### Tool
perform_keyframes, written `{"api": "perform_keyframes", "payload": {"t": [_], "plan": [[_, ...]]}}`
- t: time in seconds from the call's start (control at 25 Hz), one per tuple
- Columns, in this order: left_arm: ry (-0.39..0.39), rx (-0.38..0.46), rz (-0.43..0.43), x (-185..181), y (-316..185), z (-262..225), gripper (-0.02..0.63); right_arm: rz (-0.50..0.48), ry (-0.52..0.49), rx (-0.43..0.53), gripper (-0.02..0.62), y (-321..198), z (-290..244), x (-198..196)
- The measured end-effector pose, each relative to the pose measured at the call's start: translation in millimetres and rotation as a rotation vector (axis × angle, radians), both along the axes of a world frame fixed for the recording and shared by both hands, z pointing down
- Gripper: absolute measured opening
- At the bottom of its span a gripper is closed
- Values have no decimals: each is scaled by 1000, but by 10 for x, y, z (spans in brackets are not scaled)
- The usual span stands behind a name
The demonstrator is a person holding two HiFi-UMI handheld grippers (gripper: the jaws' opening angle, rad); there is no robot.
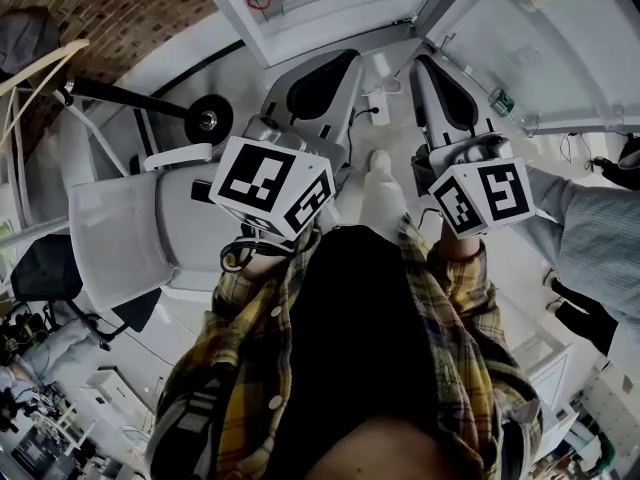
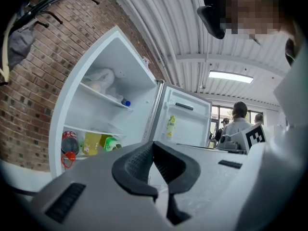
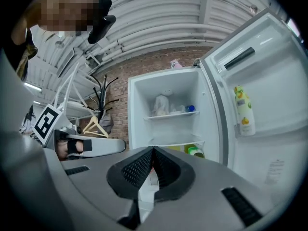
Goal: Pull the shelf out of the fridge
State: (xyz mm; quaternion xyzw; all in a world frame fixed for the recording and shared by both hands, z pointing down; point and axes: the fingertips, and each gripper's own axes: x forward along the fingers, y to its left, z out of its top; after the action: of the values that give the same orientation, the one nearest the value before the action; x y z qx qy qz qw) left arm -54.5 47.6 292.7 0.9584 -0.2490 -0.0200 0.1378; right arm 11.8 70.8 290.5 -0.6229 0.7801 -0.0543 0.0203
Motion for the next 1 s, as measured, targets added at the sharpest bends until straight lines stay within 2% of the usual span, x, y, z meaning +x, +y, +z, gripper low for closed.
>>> {"api": "perform_keyframes", "payload": {"t": [0.24,0.52,0.76,1.0], "plan": [[27,6,-75,431,-239,-135,3,-90,30,7,18,-285,-152,390],[43,14,-219,861,-413,-187,3,-248,46,16,18,-509,-210,785],[14,5,-333,933,-421,-143,3,-358,19,6,18,-588,-143,901],[-8,-14,-400,860,-496,-71,3,-428,-7,-19,18,-678,-40,810]]}}
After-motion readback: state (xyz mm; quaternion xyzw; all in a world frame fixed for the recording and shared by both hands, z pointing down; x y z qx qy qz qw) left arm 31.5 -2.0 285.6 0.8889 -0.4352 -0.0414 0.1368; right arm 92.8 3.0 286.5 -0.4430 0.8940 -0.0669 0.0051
